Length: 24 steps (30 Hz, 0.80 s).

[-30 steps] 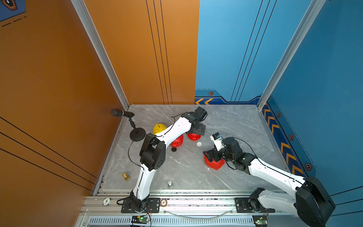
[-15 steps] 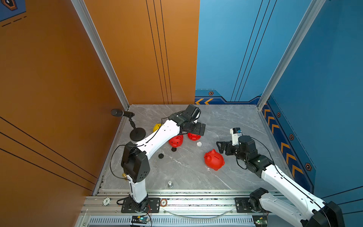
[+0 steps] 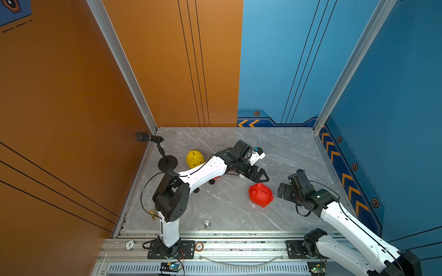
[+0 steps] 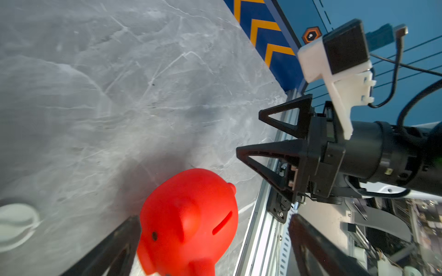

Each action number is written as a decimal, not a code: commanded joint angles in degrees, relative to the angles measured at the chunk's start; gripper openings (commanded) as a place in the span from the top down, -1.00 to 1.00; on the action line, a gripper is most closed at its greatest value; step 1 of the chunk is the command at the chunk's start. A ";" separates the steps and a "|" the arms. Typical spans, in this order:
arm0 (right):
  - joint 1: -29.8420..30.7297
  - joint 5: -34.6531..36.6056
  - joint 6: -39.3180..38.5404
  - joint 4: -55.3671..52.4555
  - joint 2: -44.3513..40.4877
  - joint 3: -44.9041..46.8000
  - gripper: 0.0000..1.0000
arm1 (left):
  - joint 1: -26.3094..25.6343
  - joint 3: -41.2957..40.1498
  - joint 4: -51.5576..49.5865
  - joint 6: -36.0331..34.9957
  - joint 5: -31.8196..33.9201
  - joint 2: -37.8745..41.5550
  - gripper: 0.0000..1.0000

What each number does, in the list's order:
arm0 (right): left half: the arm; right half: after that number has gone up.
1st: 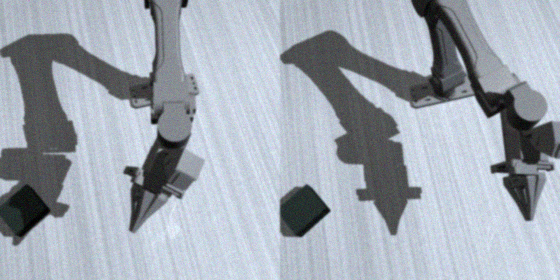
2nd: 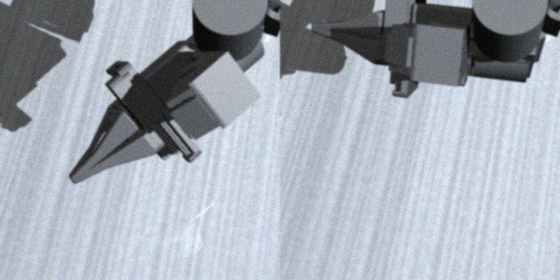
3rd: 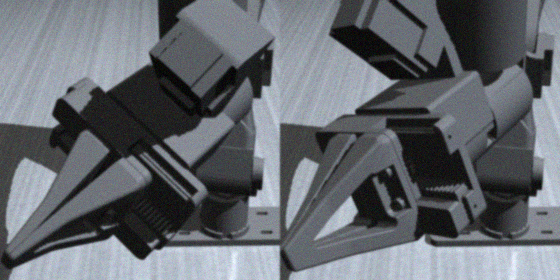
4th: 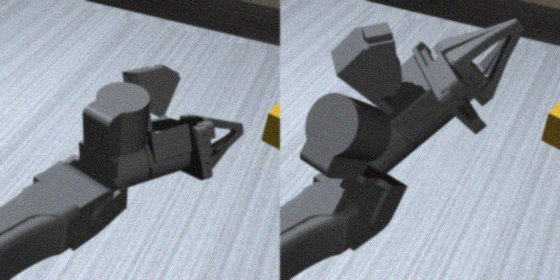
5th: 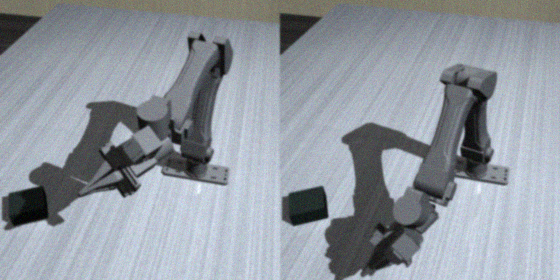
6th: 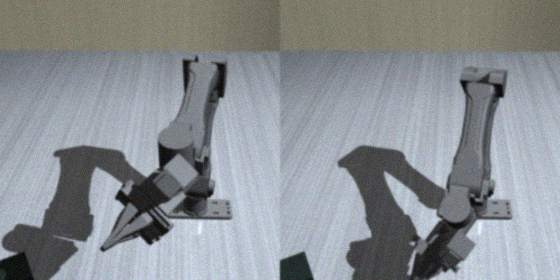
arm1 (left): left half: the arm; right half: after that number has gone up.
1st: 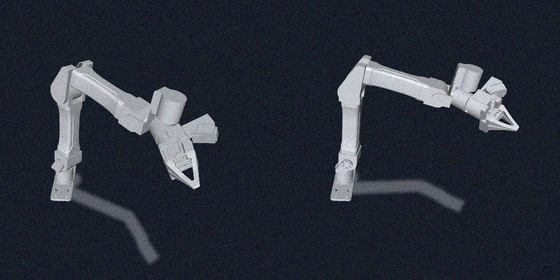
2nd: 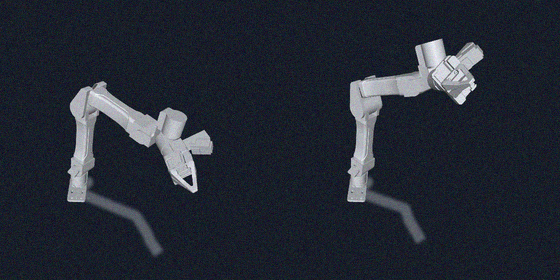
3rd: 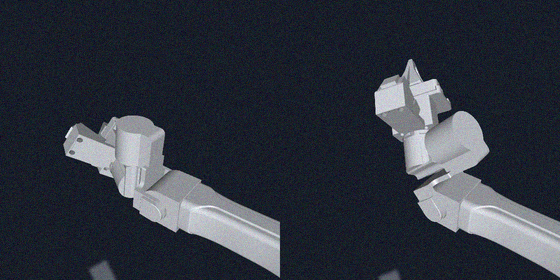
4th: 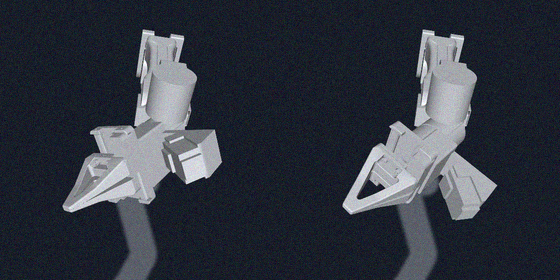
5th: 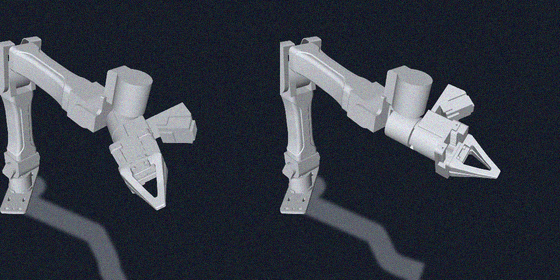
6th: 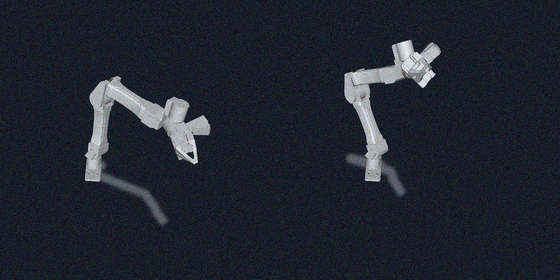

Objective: Open piggy banks
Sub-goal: Adjust the piggy bank at the center of the board.

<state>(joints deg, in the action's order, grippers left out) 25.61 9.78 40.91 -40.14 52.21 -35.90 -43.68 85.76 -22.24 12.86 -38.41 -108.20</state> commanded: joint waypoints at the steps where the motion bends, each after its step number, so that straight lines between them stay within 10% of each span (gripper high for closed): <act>1: 1.11 1.82 4.34 -4.58 -0.17 1.49 -0.99 | -0.35 0.64 2.33 -1.77 -5.24 -3.48 -0.96; 24: 3.45 -3.16 1.01 -0.51 7.19 3.12 -0.99 | -0.64 -12.14 8.55 0.61 -4.74 0.86 -0.97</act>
<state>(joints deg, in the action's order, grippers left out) 27.81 6.26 43.24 -39.86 58.46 -32.67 -44.27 75.77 -16.21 12.32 -43.48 -110.67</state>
